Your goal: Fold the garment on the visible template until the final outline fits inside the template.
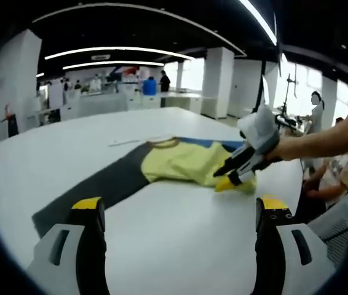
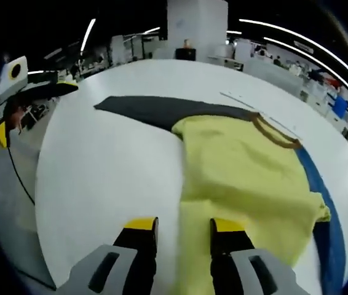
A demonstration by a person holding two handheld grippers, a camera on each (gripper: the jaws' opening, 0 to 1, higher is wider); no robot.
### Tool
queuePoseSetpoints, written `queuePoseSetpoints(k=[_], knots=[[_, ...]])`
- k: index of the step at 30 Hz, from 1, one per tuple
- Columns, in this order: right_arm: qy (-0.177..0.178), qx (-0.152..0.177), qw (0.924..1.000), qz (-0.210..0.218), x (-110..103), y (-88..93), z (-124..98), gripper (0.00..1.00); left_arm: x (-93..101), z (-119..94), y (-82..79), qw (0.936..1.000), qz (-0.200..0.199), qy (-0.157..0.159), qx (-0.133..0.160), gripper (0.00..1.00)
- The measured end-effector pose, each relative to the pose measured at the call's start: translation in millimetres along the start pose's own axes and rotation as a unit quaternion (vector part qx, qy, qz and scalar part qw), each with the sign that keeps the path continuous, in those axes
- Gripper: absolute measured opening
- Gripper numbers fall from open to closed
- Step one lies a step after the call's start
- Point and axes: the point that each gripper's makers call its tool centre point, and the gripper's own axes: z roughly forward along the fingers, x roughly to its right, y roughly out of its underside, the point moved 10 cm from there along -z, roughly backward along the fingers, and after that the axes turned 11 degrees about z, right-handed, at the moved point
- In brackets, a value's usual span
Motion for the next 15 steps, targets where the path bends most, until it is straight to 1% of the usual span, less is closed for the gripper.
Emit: queuePoseSetpoints(k=[3,8,11,13,15], knots=[[0.009,-0.006,0.9999,0.009,0.0,2.2,3.2,0.27,0.5,1.9,0.8,0.9999,0.008,0.003,-0.008,0.99],[0.031,-0.005,0.9993,0.018,3.7,3.6,3.9,0.15,3.1,3.3,0.2,1.0000,0.008,0.004,0.003,0.99],[0.032,-0.001,0.9991,0.028,4.7,3.1,5.6,0.12,3.5,3.7,0.5,0.9999,0.011,0.004,0.004,0.99],[0.031,-0.001,0.9993,0.020,5.5,2.5,6.3,0.08,3.1,4.3,1.0,0.9999,0.010,0.004,0.003,0.99],[0.025,-0.003,0.9995,0.020,6.7,1.8,5.4,0.00,2.9,4.9,0.5,0.9999,0.009,0.004,0.004,0.99]])
